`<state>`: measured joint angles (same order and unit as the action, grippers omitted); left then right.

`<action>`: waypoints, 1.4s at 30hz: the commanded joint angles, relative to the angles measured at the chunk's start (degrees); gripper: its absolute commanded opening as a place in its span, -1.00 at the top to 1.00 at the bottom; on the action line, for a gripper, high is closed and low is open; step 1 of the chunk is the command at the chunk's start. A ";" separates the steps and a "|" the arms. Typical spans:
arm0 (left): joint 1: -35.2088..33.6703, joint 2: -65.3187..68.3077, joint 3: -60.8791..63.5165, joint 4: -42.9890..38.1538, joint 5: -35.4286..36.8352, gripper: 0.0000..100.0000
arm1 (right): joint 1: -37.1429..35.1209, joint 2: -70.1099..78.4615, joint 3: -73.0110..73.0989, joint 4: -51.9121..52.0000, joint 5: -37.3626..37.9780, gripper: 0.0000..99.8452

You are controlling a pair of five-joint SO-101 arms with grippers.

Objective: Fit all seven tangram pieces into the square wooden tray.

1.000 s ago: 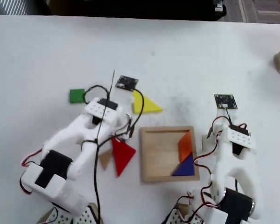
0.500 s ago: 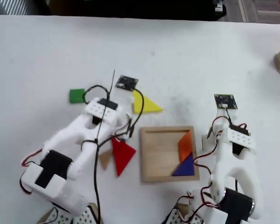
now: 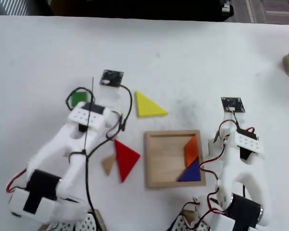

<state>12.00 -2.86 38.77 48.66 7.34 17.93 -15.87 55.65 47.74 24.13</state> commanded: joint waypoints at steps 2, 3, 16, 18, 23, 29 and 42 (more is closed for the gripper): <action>-0.57 -10.07 6.59 -7.74 0.62 0.68 | 0.22 -2.24 -0.09 -0.75 0.62 0.96; -0.48 -11.38 7.74 -8.62 0.62 0.68 | 0.22 -2.15 -0.09 -0.75 0.62 0.96; 9.54 -18.86 15.38 -9.67 0.35 0.68 | 0.22 -2.15 -0.09 -0.84 0.62 0.96; 12.26 -21.14 16.88 -9.67 0.26 0.68 | 0.22 -2.15 -0.09 -0.84 0.62 0.96; 16.66 -29.85 22.15 -9.67 0.26 0.68 | 0.22 -2.15 -0.09 -0.84 0.62 0.96; 24.57 -36.53 26.37 -10.11 0.62 0.68 | 0.13 -2.24 -0.09 -0.92 0.62 0.96; 37.93 -25.36 26.20 -21.71 -2.37 0.67 | 0.13 -2.15 -0.09 -0.92 0.62 0.96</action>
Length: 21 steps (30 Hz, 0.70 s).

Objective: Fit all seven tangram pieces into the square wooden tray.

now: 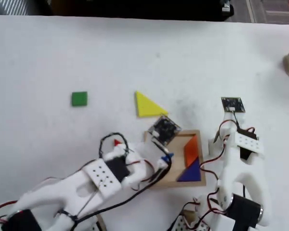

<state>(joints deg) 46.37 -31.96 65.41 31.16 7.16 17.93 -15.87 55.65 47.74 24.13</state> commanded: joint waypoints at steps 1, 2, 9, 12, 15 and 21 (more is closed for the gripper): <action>3.82 5.23 -0.44 -4.92 -4.13 0.67 | 0.13 -2.15 -0.09 -0.92 0.62 0.96; 3.91 6.55 -0.53 -5.71 -5.36 0.67 | 0.13 -2.15 -0.09 -0.92 0.62 0.96; 1.89 8.31 -1.93 -5.27 -5.45 0.67 | 0.13 -2.15 -0.09 -0.92 0.62 0.96; 1.01 8.31 -1.93 -5.19 -5.71 0.66 | 0.13 -2.15 -0.09 -0.92 0.62 0.96; 0.04 8.31 -2.99 -2.81 -5.36 0.48 | 0.13 -2.15 -0.09 -0.92 0.62 0.96; -0.75 8.31 -4.40 1.41 -5.27 0.02 | 0.13 -2.15 -0.09 -0.92 0.62 0.96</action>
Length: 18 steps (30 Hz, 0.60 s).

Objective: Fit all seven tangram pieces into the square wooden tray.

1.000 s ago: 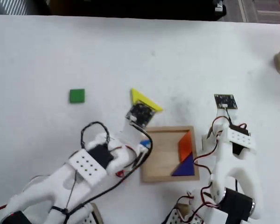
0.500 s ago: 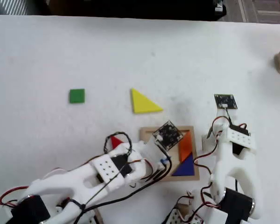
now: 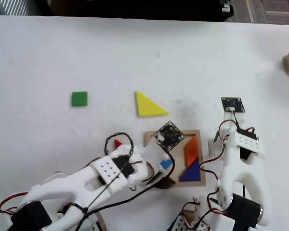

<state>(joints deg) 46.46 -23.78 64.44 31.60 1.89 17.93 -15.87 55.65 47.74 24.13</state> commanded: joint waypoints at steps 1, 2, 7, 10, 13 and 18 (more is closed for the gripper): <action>-0.92 0.13 -3.43 0.88 0.00 0.02 | 0.13 -2.15 -0.09 -0.92 0.62 0.96; -0.92 0.13 -3.43 0.88 0.00 0.03 | 0.13 -2.15 -0.09 -0.92 0.62 0.96; -0.31 0.13 -3.69 0.62 0.00 0.27 | 0.13 -2.15 -0.09 -0.92 0.62 0.96; 1.27 0.13 -2.90 -3.25 -0.35 0.50 | 0.13 -2.15 -0.09 -0.92 0.62 0.96; 2.51 0.13 -0.97 -8.79 -0.44 0.79 | 0.13 -2.15 -0.09 -0.92 0.62 0.96; 2.59 0.22 1.32 -14.51 -0.44 0.89 | 0.13 -2.15 -0.09 -0.92 0.62 0.96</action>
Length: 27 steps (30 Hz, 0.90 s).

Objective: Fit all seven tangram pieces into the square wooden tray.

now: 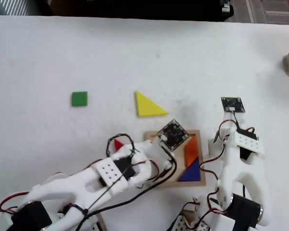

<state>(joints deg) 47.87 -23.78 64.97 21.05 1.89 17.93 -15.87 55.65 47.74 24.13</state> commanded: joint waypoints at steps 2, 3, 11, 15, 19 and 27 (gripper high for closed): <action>2.33 0.22 1.05 -3.69 -0.44 0.90 | 0.13 -2.24 -0.09 -0.92 0.62 0.96; 3.30 0.48 1.14 -3.60 -0.44 0.91 | 0.13 -2.24 -0.09 -0.92 0.62 0.96; 7.16 0.66 1.41 0.35 0.00 0.94 | 0.13 -2.24 -0.09 -0.92 0.62 0.96; 7.25 0.66 1.41 0.44 0.09 0.94 | 0.13 -2.24 -0.09 -0.92 0.62 0.96; 7.43 0.75 0.35 3.52 1.32 0.94 | 0.13 -2.15 -0.09 -0.92 0.62 0.96; 7.08 6.90 -5.89 11.43 5.10 0.94 | 0.13 -2.07 -0.09 -0.92 0.44 0.96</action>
<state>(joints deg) 54.02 -18.68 63.56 28.70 6.20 17.93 -15.87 55.65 47.74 24.13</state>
